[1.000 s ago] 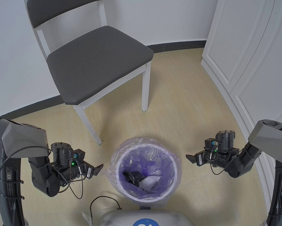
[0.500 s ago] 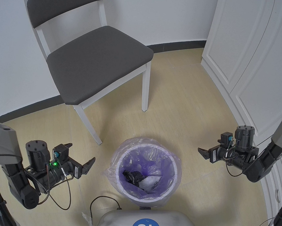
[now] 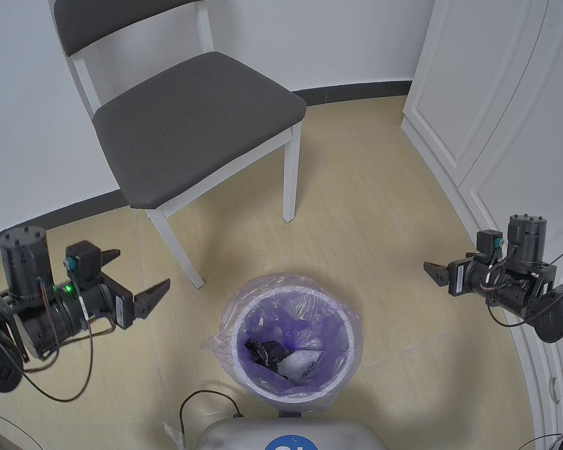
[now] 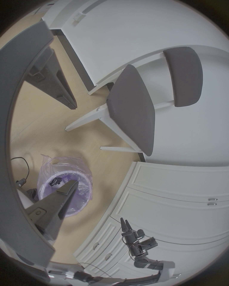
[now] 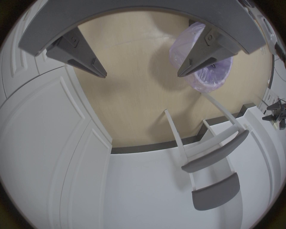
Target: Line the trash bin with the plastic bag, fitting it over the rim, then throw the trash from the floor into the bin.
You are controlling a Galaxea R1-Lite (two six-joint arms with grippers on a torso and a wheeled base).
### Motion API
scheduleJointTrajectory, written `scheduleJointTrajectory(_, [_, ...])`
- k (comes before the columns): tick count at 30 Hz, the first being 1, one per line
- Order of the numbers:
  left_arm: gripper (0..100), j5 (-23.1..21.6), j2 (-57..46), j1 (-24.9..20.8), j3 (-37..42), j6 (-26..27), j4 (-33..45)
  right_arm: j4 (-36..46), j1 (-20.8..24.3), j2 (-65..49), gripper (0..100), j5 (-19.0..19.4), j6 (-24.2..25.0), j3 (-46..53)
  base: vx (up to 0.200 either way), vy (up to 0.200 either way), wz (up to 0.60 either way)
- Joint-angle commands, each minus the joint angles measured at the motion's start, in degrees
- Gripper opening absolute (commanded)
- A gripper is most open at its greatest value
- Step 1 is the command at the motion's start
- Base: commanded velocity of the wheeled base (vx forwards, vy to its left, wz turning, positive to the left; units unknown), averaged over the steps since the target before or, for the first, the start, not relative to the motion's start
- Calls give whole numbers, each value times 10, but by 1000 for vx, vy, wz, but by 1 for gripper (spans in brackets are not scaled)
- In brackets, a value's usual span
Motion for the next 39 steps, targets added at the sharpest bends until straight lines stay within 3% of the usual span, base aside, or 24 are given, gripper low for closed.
scheduleJointTrajectory(1, [100, 26, -181, 59, -150, -25, 166, 60, -12, -85, 100, -38, 40, -85, 0, 0, 0])
scheduleJointTrajectory(8, [100, 20, -284, 112, -170, -28, 212, 58, -47, -177, 100, -43, 59, -89, 0, 0, 0])
scheduleJointTrajectory(17, [100, 24, -387, 110, -199, -72, 256, 82, -49, -391, 100, -41, 59, -58, 0, 0, 0])
scheduleJointTrajectory(21, [100, 26, -444, 110, -221, -75, 279, 136, -49, -510, 100, -39, 56, -48, 0, 0, 0])
scheduleJointTrajectory(30, [100, 23, -549, 108, -316, -82, 446, 288, -46, -713, 100, -35, 32, -87, 0, 0, 0])
scheduleJointTrajectory(39, [100, 28, -620, 119, -332, -80, 497, 429, -48, -863, 100, -35, 32, -94, 0, 0, 0])
